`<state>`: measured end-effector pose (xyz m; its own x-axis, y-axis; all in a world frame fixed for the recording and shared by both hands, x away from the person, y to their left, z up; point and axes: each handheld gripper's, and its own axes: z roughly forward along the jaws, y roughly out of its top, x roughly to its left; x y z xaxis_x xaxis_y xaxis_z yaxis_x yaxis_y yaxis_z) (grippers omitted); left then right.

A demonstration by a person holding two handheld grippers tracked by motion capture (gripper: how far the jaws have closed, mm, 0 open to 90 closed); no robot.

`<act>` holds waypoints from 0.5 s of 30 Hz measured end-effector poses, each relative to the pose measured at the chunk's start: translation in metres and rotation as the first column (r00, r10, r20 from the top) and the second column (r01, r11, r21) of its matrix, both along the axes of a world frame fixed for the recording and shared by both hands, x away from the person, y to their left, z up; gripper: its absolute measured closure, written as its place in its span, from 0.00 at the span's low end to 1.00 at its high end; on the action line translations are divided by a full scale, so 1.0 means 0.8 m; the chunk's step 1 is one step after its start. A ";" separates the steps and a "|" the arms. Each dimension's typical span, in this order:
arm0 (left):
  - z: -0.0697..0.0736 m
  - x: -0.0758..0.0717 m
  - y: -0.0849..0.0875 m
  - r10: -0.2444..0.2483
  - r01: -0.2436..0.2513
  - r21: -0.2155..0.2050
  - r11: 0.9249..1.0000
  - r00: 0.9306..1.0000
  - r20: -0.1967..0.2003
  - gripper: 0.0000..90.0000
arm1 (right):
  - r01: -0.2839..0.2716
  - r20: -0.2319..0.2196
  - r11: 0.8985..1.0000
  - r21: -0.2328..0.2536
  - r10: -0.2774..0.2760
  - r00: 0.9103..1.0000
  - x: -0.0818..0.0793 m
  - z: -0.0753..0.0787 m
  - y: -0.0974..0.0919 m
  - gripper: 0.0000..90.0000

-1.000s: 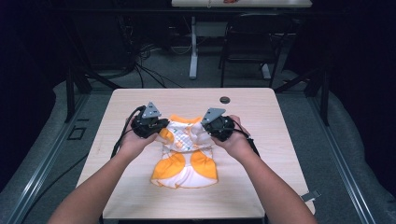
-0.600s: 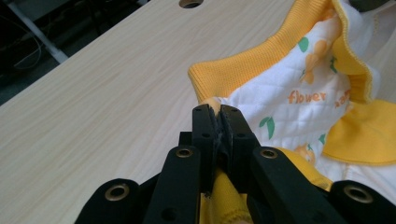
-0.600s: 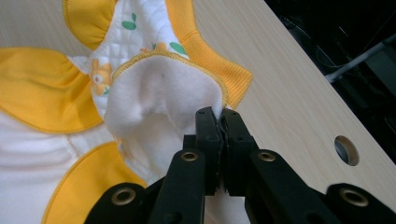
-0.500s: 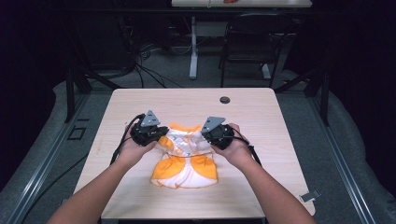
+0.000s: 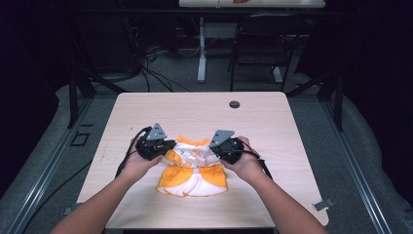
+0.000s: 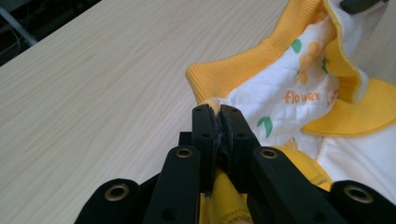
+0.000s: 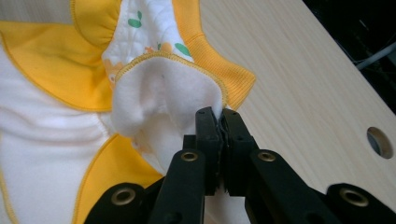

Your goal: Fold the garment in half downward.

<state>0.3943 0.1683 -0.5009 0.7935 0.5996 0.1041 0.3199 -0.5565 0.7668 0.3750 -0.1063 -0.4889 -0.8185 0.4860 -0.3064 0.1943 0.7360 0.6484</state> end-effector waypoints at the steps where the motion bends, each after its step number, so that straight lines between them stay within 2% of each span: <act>1: -0.001 -0.001 0.001 -0.002 0.002 0.000 1.000 1.000 -0.002 0.95 | -0.002 -0.005 1.000 -0.006 0.002 1.000 -0.002 -0.002 0.000 0.97; 4: -0.005 -0.005 0.000 -0.005 0.005 -0.003 1.000 1.000 -0.002 0.94 | -0.009 -0.006 1.000 -0.015 0.009 1.000 -0.007 -0.009 0.000 0.97; 15: -0.019 -0.022 0.001 -0.033 0.032 -0.019 0.999 0.999 -0.019 0.94 | -0.014 -0.035 0.999 0.040 0.015 0.999 -0.027 -0.027 -0.008 0.96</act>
